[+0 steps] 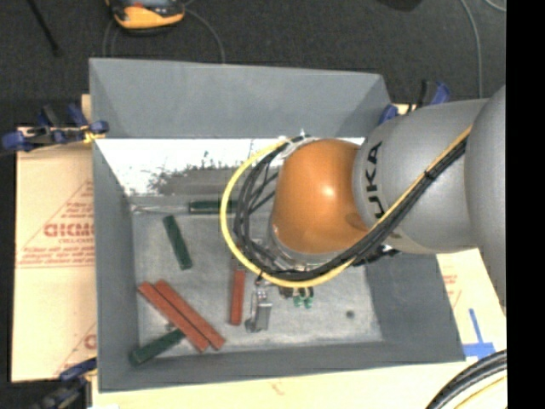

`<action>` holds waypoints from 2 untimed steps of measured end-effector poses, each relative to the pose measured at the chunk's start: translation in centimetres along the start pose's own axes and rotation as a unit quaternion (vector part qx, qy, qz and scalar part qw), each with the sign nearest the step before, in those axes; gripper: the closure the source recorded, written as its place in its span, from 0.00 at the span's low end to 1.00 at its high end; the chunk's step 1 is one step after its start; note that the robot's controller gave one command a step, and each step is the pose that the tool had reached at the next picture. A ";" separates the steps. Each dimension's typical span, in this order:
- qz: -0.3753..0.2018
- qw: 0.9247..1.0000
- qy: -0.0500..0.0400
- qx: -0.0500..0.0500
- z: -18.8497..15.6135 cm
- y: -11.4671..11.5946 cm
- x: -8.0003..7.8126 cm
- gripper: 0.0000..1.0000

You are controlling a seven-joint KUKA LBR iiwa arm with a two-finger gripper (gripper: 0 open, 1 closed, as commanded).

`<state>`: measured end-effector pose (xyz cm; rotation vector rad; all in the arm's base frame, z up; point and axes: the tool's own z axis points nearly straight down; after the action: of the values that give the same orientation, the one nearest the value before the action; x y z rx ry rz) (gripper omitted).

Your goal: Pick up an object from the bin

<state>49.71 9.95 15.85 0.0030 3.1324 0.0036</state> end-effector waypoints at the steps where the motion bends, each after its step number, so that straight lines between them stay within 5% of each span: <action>1: -0.065 0.998 0.003 0.001 4.6 0.3 0.2 0.00; 2: -0.215 0.977 0.003 0.000 7.3 0.6 -1.3 0.00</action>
Offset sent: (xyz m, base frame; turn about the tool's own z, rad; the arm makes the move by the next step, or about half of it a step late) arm 0.0247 0.0083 -0.0885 -0.5080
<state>51.06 10.53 8.52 -0.6714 3.0657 -0.0001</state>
